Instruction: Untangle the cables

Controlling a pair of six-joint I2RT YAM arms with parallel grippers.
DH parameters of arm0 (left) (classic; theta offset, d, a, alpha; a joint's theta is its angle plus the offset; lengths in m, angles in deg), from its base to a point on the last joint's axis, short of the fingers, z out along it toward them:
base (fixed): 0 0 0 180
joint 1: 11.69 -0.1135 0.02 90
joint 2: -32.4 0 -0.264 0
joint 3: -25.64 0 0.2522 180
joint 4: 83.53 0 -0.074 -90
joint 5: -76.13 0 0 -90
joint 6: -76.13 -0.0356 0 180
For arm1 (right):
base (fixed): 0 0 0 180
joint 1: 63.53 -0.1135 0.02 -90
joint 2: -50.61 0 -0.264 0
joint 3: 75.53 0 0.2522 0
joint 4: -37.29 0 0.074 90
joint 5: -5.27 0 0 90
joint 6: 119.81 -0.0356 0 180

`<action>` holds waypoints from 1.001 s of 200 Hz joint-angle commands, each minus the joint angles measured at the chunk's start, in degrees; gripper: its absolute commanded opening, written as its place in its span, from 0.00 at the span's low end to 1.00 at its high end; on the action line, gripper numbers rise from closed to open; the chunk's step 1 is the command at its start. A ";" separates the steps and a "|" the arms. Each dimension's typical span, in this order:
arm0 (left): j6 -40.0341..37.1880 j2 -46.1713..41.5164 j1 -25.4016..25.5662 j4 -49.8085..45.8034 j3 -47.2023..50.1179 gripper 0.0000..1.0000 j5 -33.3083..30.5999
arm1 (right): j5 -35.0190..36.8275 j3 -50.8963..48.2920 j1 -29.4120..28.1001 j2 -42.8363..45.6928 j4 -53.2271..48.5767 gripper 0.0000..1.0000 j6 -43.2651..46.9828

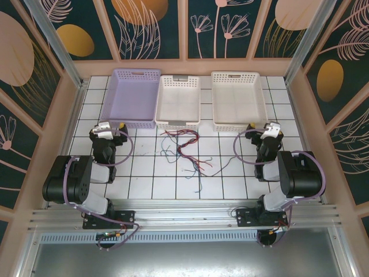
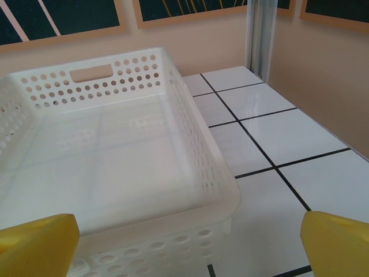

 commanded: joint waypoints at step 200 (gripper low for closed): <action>9.40 -25.19 -0.42 -27.18 -5.76 0.99 3.53 | -10.66 17.28 -11.84 42.69 -53.37 0.99 -25.74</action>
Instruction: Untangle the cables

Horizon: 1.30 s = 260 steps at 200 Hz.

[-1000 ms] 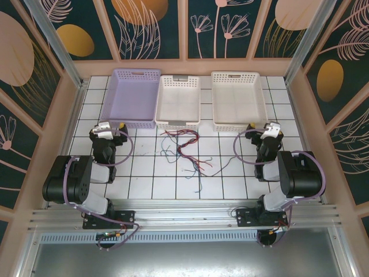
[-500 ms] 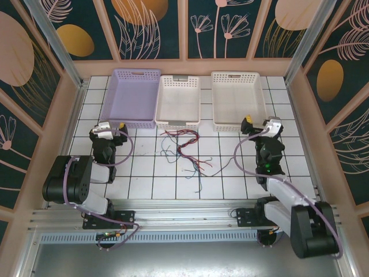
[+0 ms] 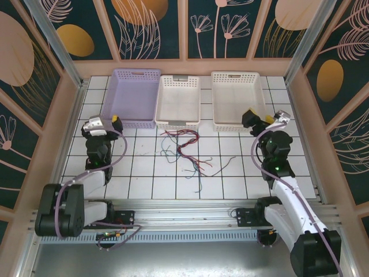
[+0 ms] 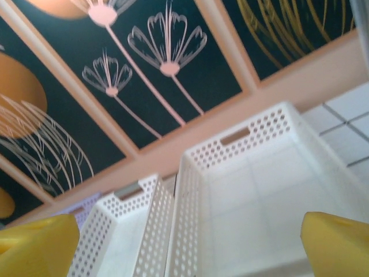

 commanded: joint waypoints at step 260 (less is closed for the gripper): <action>21.60 -10.62 3.26 -59.83 -26.40 0.96 14.54 | 13.81 31.38 -32.99 -51.52 -30.11 0.78 -5.06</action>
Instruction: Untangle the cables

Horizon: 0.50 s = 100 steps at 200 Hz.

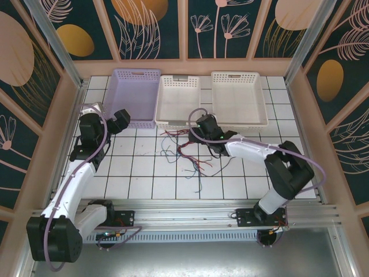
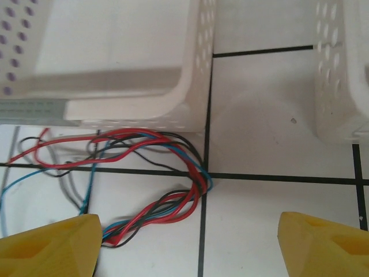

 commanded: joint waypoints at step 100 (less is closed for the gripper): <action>-2.96 0.05 2.05 -2.64 -2.70 0.96 -3.58 | 2.71 7.04 -1.94 -13.94 -0.84 0.65 -1.77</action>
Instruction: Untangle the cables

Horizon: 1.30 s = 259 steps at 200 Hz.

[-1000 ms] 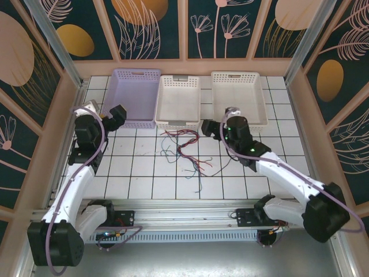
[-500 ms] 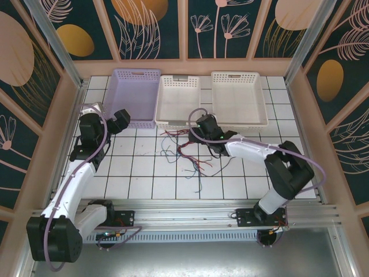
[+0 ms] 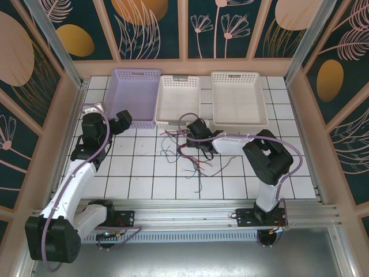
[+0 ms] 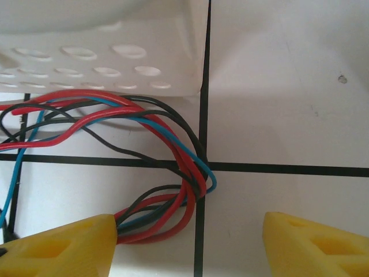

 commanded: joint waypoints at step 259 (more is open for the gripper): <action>-3.32 1.70 3.14 -2.55 -2.32 0.95 -3.53 | -5.97 1.34 0.64 -6.66 4.96 0.18 -2.07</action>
